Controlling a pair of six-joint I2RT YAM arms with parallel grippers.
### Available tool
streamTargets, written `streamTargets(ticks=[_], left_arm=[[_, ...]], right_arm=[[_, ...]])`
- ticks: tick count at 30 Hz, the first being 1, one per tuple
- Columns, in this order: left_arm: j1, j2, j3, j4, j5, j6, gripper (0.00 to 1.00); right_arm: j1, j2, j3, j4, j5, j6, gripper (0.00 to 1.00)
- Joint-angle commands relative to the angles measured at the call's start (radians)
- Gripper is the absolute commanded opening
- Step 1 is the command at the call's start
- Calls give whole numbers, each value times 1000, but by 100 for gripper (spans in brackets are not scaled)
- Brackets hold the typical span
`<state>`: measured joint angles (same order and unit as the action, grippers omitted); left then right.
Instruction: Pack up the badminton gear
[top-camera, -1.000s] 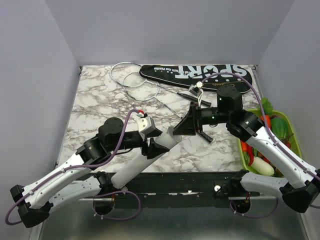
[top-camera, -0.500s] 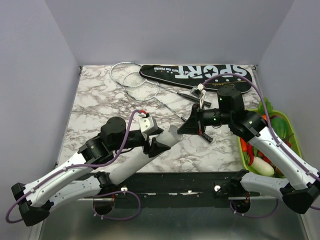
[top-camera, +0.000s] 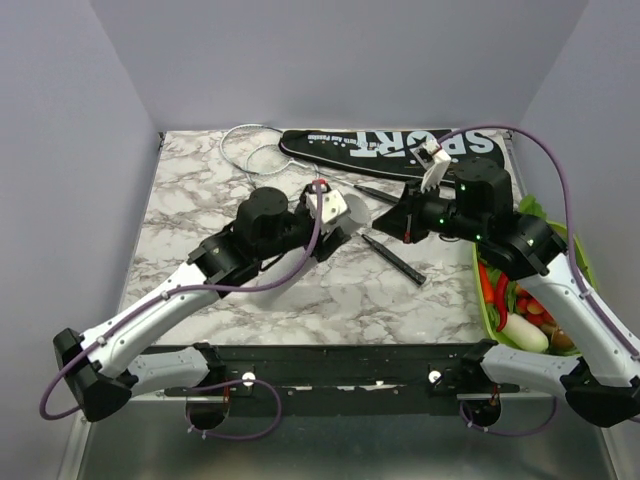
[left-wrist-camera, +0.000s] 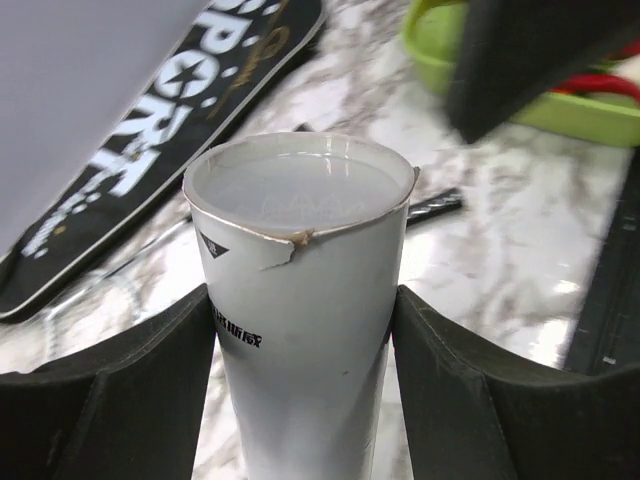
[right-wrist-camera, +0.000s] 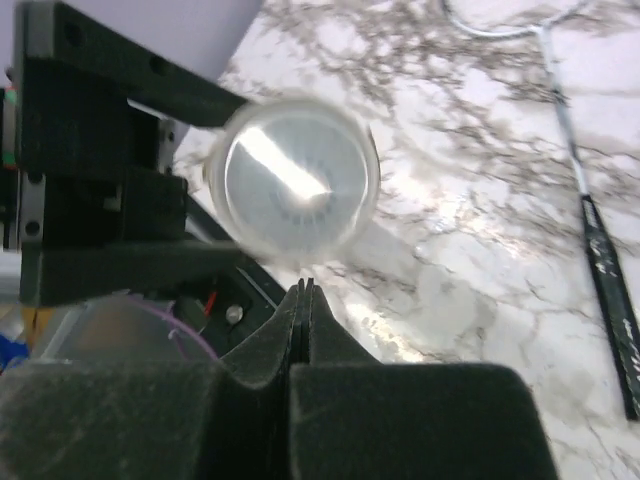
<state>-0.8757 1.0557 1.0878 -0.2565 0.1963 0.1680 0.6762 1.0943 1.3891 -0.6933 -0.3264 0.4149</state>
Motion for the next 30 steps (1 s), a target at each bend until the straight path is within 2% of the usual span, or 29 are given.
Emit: streamTargets(ticks=[1, 2, 5, 9, 12, 17, 19, 22, 27, 29, 30], left_arm=[[133, 108, 96, -50, -117, 128, 0], [217, 151, 127, -78, -100, 126, 0], [350, 232, 182, -107, -130, 134, 0], [498, 351, 259, -133, -188, 151, 0], [585, 438, 300, -136, -254, 185, 0], [731, 585, 343, -116, -281, 196, 0], [783, 634, 359, -118, -343, 191, 0], [814, 711, 371, -109, -412, 199, 2], [866, 777, 348, -63, -501, 163, 21], [899, 787, 333, -43, -505, 153, 34], [915, 791, 334, -44, -505, 145, 54]], right_arm=[[11, -31, 2, -106, 288, 85, 1], [11, -45, -13, -107, 306, 91, 1], [11, -48, -48, -115, 351, 111, 1], [11, -30, -97, -112, 293, 116, 1], [11, -22, -119, -112, 308, 90, 1], [10, -24, -140, -112, 346, 62, 2], [10, -19, -157, -109, 331, 59, 3], [10, -22, -171, -103, 332, 48, 4], [10, -27, -182, -103, 339, 30, 9], [10, -28, -185, -103, 343, 28, 13], [10, -31, -186, -103, 346, 22, 15]])
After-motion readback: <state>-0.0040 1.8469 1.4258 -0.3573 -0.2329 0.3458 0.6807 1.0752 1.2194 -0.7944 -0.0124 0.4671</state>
